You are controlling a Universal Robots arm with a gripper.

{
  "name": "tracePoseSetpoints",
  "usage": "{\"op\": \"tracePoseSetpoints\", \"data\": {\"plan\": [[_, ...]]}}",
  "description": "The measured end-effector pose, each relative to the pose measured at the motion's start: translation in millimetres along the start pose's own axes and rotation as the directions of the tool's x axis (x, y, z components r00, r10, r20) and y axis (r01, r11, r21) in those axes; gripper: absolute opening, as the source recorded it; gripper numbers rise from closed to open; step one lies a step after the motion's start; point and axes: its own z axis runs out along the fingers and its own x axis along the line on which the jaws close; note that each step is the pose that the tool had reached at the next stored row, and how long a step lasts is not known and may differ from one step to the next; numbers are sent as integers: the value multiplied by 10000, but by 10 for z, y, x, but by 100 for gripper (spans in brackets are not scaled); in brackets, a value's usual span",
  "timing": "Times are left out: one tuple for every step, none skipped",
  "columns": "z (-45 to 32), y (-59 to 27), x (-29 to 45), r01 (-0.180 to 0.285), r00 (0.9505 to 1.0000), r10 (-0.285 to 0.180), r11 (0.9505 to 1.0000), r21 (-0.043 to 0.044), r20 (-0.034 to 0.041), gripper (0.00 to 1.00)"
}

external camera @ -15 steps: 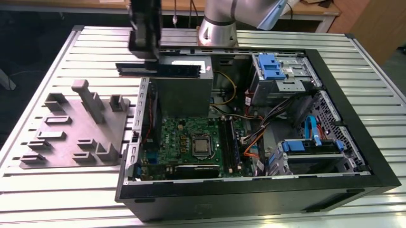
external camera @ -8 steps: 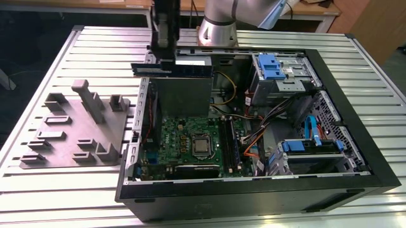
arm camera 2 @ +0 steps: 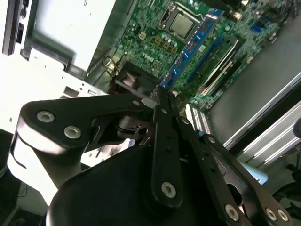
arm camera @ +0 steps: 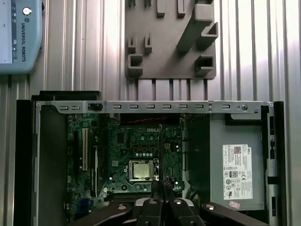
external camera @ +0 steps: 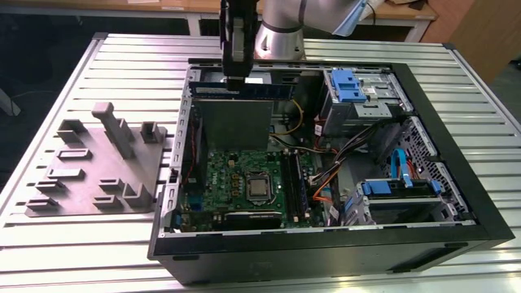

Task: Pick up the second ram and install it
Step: 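Pick up the second ram and move it above second insertion slot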

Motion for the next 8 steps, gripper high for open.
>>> {"op": "tracePoseSetpoints", "data": {"plan": [[0, -4, 0, 0, 10000, 0, 10000, 0, 0, 12], [0, -4, 0, -1, 10000, 1, 10000, 0, 0, 12], [0, -4, 0, -1, 10000, 1, 10000, 0, 0, 12], [0, -4, 0, -1, 10000, 1, 10000, 0, 0, 12], [-1, -4, 0, -1, 10000, 1, 10000, 0, 0, 12], [1, -5, 0, -1, 10000, 1, 10000, 0, 0, 12], [7, -6, -1, -1, 10000, 1, 10000, 2, 3, 12], [14, -11, 0, 1, 10000, -1, 10000, 0, 1, 12]]}}
